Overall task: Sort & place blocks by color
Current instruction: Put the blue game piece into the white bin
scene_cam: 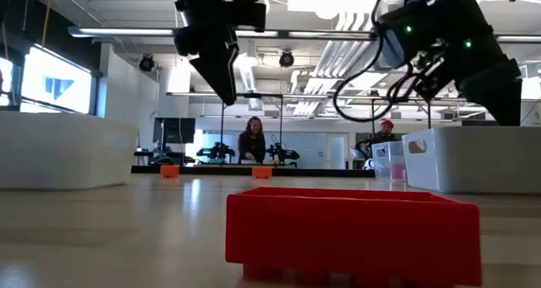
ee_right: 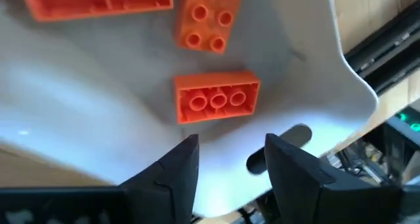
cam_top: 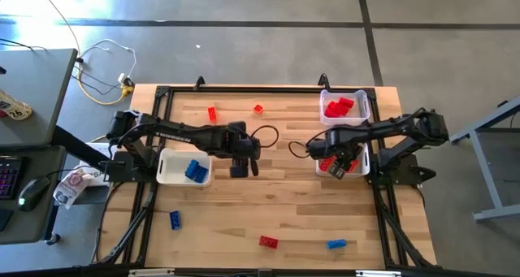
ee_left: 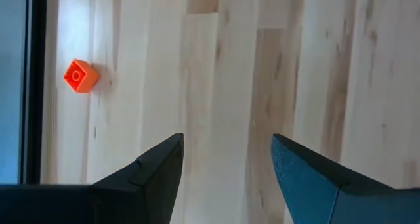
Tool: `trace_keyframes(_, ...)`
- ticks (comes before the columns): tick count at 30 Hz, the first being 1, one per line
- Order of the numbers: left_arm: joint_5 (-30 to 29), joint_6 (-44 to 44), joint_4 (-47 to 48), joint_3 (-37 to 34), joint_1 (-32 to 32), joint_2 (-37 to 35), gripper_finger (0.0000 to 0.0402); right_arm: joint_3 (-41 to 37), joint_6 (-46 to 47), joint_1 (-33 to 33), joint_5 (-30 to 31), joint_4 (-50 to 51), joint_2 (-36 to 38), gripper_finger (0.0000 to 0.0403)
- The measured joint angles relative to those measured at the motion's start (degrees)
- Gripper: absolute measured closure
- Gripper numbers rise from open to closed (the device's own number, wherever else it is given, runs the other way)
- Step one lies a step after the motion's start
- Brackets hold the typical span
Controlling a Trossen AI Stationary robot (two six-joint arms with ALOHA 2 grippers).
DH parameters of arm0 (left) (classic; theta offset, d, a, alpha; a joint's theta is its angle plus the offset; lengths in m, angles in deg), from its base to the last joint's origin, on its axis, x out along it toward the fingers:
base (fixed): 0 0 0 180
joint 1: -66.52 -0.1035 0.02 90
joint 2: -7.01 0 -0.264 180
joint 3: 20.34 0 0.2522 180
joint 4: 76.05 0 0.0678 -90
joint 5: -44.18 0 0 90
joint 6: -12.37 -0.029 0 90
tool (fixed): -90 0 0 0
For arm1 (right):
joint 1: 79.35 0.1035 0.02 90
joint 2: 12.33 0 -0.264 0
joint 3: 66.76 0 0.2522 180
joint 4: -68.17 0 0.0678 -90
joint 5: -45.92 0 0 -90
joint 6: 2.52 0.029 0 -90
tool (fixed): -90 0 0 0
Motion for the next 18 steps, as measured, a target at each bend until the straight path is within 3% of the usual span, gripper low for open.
trace_keyframes(8,-0.49,2.88,2.07,0.0,1.75,0.02,0.0186,8.16,1.7,5.72,0.85,1.05,0.02,0.0242)
trace_keyframes(18,-0.66,5.83,3.89,0.0,2.08,0.02,0.0186,11.39,12.0,20.85,-1.39,-0.34,0.04,0.0242)
